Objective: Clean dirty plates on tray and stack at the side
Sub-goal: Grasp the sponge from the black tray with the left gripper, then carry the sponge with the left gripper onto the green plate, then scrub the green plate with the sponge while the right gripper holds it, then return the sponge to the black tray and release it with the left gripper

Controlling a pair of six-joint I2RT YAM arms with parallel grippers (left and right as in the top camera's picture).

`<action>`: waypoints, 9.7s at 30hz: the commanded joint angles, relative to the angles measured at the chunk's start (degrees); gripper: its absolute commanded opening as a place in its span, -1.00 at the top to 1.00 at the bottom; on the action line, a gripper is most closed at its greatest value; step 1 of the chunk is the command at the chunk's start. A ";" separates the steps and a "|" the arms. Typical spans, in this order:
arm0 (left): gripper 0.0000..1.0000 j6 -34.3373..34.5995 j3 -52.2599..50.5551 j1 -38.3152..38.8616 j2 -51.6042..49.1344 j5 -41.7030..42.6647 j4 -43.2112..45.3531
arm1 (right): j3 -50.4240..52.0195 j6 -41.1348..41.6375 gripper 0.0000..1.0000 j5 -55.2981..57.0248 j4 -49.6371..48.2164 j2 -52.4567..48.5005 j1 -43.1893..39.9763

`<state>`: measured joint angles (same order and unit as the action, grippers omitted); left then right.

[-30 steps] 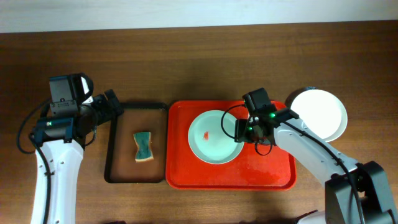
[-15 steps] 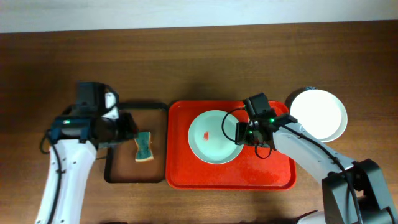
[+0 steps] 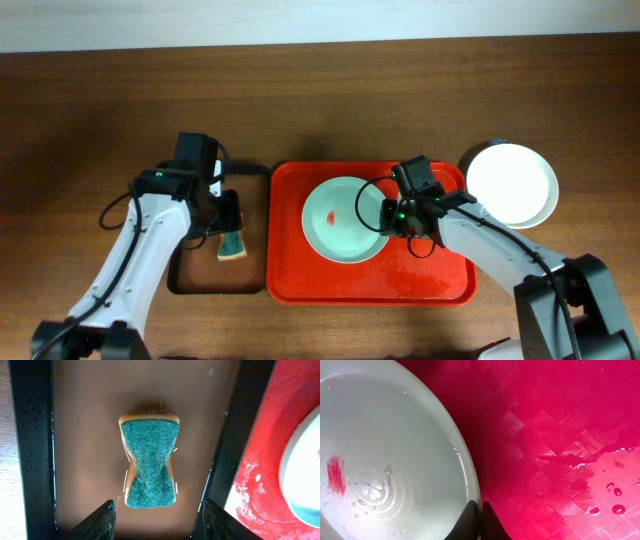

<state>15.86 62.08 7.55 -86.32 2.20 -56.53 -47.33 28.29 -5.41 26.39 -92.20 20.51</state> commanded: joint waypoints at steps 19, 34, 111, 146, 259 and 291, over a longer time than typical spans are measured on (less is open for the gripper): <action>0.30 0.15 -0.22 0.55 -12.37 -0.70 3.08 | 0.46 -0.15 0.92 0.74 -0.28 -0.44 0.44; 0.51 3.85 -0.48 0.61 -14.45 -3.08 3.45 | 0.46 -0.15 0.92 0.74 -0.26 -0.44 0.44; 1.00 -2.01 15.54 17.09 -11.23 6.21 0.52 | 1.05 4.17 0.92 -10.40 -1.36 -0.44 3.96; 1.00 -4.76 12.11 20.48 -25.79 7.50 12.55 | 1.07 4.13 0.92 -8.48 -1.36 -0.44 3.96; 1.00 -4.66 8.22 -2.54 -21.81 2.32 2.45 | 1.18 3.67 0.38 -7.58 -1.31 -0.44 3.96; -0.98 1.49 8.90 -16.76 2.12 2.91 0.87 | 0.98 5.09 0.92 -6.10 -1.70 -2.67 3.72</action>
<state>16.78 70.32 -9.08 -84.68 4.67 -55.72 -46.48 32.53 -12.32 23.38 -94.37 24.10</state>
